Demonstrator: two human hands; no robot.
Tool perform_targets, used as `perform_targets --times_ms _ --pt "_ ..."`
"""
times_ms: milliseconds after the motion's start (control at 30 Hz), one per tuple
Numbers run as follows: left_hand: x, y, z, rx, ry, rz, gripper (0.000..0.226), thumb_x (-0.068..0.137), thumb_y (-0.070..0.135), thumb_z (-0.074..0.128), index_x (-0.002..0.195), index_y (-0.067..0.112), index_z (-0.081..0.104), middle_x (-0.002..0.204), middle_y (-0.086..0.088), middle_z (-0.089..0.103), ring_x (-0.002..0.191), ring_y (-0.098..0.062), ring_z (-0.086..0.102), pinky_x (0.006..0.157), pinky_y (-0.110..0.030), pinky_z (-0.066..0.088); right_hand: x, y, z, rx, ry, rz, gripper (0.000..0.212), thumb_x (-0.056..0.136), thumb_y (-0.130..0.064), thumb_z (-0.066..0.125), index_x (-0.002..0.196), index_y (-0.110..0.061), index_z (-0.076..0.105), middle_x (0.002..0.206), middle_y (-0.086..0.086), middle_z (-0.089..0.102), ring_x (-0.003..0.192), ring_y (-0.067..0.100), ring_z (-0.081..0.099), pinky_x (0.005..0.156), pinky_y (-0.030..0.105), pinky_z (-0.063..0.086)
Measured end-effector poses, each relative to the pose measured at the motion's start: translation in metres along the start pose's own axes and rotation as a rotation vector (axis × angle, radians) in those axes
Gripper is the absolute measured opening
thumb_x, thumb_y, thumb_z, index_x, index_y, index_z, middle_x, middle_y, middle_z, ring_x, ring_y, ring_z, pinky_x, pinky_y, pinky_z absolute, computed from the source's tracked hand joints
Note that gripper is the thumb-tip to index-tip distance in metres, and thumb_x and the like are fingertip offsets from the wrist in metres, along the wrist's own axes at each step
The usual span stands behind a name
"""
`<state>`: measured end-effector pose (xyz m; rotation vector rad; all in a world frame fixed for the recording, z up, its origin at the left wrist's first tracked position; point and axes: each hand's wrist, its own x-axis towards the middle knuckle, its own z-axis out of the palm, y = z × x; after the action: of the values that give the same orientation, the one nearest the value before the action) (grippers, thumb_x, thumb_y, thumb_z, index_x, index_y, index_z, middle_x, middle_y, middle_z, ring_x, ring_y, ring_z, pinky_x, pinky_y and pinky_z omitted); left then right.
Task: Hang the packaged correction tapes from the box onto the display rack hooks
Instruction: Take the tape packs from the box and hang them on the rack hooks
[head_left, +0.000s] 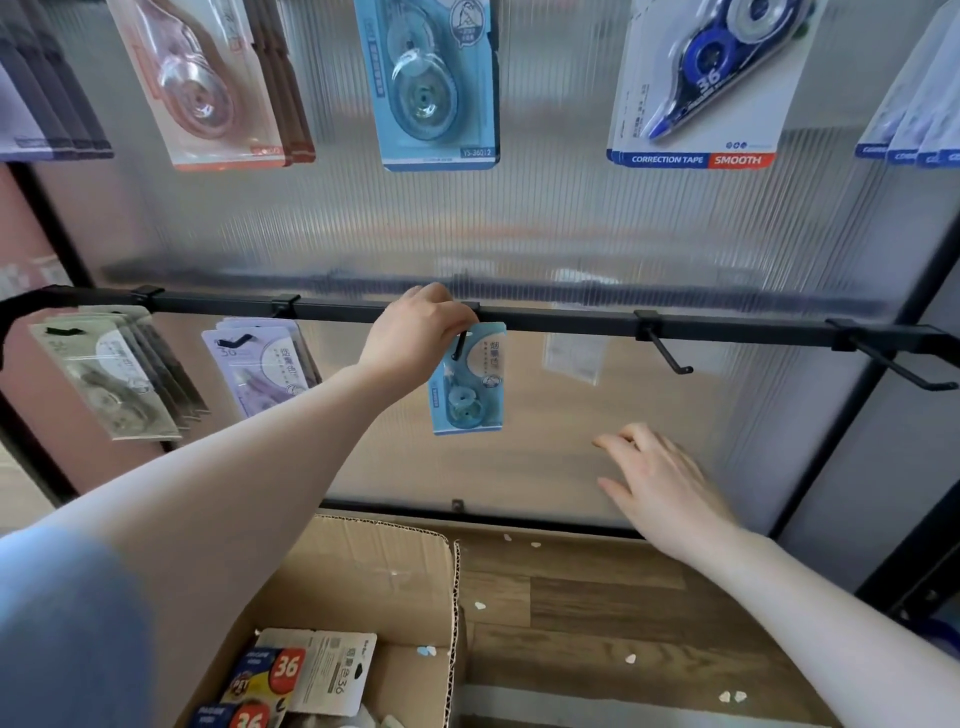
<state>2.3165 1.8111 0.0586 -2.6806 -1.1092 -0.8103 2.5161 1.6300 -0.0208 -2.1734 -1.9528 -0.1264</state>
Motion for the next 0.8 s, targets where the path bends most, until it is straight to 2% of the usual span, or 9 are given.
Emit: perform_targets --times_ms 100,200,333,467,600,733,800 --pt "-0.013 0.004 -0.004 0.067 0.045 -0.004 0.034 0.096 0.017 0.046 0.129 0.015 0.054 0.118 -0.012 0.055 0.107 -0.034 0.048 0.085 -0.04 0.038 0.002 -0.001 0.004 0.001 -0.004 -0.005 0.042 0.097 -0.036 0.042 0.137 -0.022 0.037 0.127 0.001 0.042 0.119 0.02 0.043 0.098 0.033 0.037" --pt "-0.046 -0.002 -0.014 0.101 0.064 0.004 0.042 0.09 0.016 0.055 0.131 0.009 0.051 0.124 -0.015 0.055 0.113 -0.037 0.049 0.091 -0.046 0.042 0.005 -0.009 0.009 0.021 0.003 0.0 0.041 0.097 -0.038 0.041 0.135 -0.022 0.04 0.126 0.001 0.044 0.117 0.022 0.044 0.098 0.035 0.038" --pt "-0.107 -0.025 -0.036 0.175 -0.043 -0.054 0.046 0.09 0.021 0.057 0.134 0.01 0.047 0.131 -0.014 0.052 0.121 -0.034 0.047 0.094 -0.046 0.043 0.012 -0.04 0.014 0.071 -0.01 -0.049 0.041 0.096 -0.04 0.041 0.133 -0.021 0.042 0.123 0.004 0.047 0.116 0.025 0.046 0.096 0.035 0.037" --pt "-0.168 -0.047 -0.053 0.217 -0.196 -0.153 0.051 0.092 0.039 0.037 0.135 0.014 0.047 0.135 -0.01 0.051 0.126 -0.029 0.046 0.099 -0.046 0.04 0.015 -0.077 0.017 0.135 -0.034 -0.096 0.042 0.096 -0.039 0.042 0.133 -0.02 0.043 0.124 0.005 0.047 0.116 0.026 0.045 0.095 0.035 0.035" --pt "-0.213 -0.074 -0.056 0.259 -0.302 -0.177 0.055 0.089 0.043 0.033 0.132 0.015 0.051 0.131 -0.008 0.055 0.123 -0.027 0.05 0.098 -0.044 0.042 0.022 -0.114 0.021 0.163 -0.009 -0.17 0.043 0.097 -0.036 0.041 0.136 -0.018 0.04 0.127 0.005 0.046 0.118 0.024 0.044 0.097 0.034 0.034" --pt "-0.255 -0.088 -0.039 0.216 -0.375 -0.201 0.056 0.09 0.047 0.029 0.136 0.02 0.046 0.138 -0.005 0.049 0.129 -0.025 0.044 0.103 -0.041 0.037 0.018 -0.145 0.033 0.189 -0.006 -0.189 0.041 0.097 -0.035 0.042 0.135 -0.018 0.042 0.126 0.005 0.047 0.117 0.024 0.044 0.095 0.034 0.035" --pt "-0.273 -0.091 -0.029 0.192 -0.417 -0.21 0.054 0.094 0.049 0.032 0.142 0.024 0.037 0.145 -0.003 0.04 0.136 -0.022 0.034 0.109 -0.037 0.028 0.009 -0.159 0.042 0.193 -0.037 -0.186 0.04 0.097 -0.035 0.042 0.133 -0.019 0.042 0.126 0.004 0.047 0.118 0.023 0.043 0.094 0.034 0.036"
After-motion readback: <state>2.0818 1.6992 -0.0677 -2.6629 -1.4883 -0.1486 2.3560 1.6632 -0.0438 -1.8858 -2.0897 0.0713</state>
